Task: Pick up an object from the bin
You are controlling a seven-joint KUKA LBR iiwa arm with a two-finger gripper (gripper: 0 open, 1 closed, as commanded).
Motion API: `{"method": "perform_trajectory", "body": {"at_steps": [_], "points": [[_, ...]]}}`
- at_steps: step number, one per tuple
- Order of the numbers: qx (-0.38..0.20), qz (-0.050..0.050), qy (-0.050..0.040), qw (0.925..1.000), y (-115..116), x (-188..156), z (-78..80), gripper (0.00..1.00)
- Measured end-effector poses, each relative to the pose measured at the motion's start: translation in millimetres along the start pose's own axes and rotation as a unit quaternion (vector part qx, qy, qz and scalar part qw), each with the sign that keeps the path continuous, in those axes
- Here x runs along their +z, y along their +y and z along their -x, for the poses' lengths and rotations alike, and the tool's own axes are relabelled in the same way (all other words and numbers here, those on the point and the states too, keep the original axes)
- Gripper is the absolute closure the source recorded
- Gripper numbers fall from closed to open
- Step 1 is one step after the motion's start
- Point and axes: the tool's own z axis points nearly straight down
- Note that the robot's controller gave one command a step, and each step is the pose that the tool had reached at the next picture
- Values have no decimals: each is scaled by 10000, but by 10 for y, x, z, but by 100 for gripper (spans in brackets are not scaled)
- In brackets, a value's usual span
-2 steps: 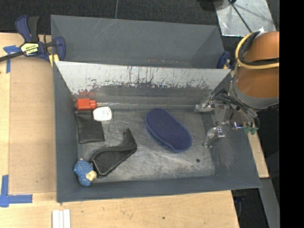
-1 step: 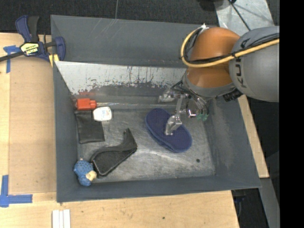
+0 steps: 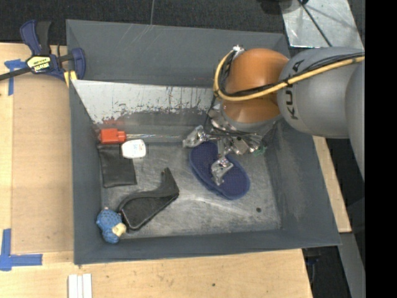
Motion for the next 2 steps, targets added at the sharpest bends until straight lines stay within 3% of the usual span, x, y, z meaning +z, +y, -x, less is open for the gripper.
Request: {"method": "perform_trajectory", "body": {"at_steps": [1,2], "points": [[11,-1,12,10000,-11,-13,-4,100],[-250,-25,-60,9997,46,-1239,-202,100]]}}
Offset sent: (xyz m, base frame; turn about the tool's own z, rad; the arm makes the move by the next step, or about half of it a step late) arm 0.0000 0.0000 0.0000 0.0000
